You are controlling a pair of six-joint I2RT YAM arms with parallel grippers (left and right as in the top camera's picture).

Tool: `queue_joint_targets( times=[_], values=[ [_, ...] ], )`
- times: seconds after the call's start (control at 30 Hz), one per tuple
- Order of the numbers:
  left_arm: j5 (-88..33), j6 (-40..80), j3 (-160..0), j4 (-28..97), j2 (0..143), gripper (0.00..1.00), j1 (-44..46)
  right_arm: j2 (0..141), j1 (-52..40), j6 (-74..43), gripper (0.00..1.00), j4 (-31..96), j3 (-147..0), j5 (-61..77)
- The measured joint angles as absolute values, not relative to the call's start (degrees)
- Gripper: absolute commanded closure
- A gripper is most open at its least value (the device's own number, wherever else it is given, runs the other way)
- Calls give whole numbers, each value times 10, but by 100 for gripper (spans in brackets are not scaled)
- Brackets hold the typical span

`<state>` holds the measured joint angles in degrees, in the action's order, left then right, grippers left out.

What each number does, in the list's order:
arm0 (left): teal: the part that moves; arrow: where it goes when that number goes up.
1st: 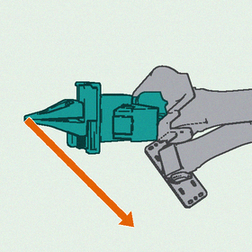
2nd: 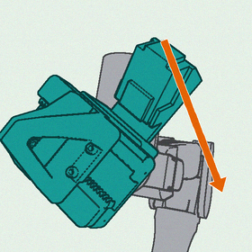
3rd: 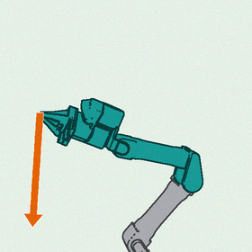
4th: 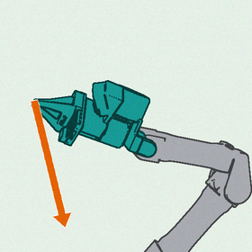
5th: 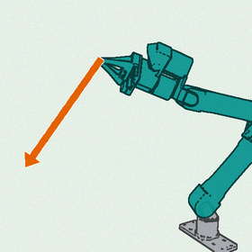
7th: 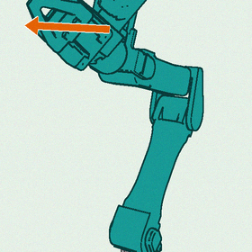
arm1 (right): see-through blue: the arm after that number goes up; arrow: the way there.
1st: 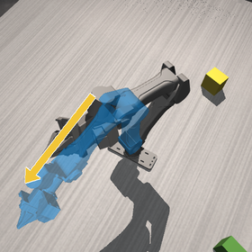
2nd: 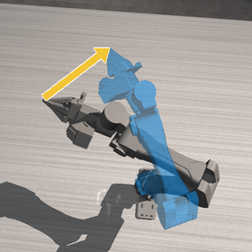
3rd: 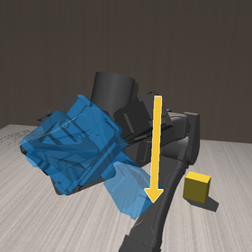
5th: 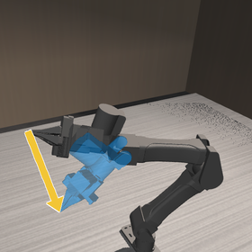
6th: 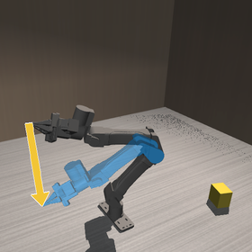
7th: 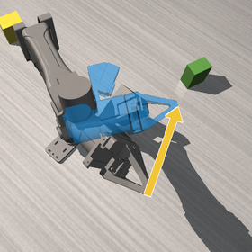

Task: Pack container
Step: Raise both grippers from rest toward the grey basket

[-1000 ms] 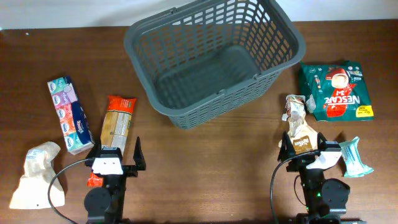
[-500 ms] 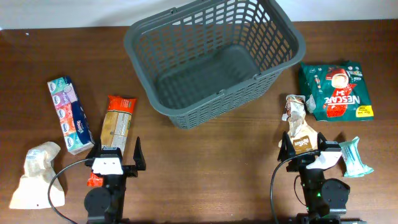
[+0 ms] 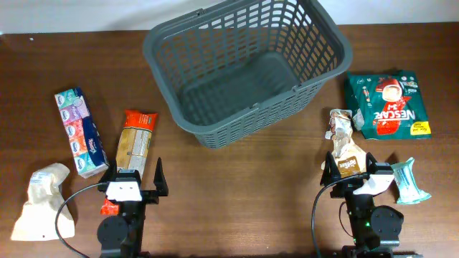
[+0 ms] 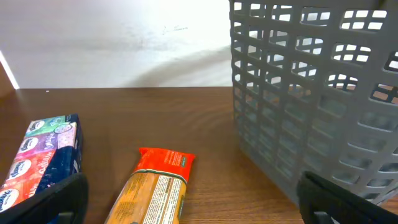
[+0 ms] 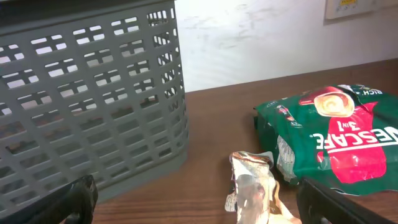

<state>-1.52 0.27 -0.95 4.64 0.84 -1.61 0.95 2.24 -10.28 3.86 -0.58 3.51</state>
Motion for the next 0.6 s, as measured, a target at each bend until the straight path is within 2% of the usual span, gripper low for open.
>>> queue_joint_targets(
  times=[0.4, 0.6],
  values=[
    [-23, 3, -10, 44, 8, 1, -16, 10, 22, -105, 1, 39, -6, 35],
    [-59, 3, -25, 41, 11, 1, -16, 10, 22, -167, 1, 41, -14, 40]
  ],
)
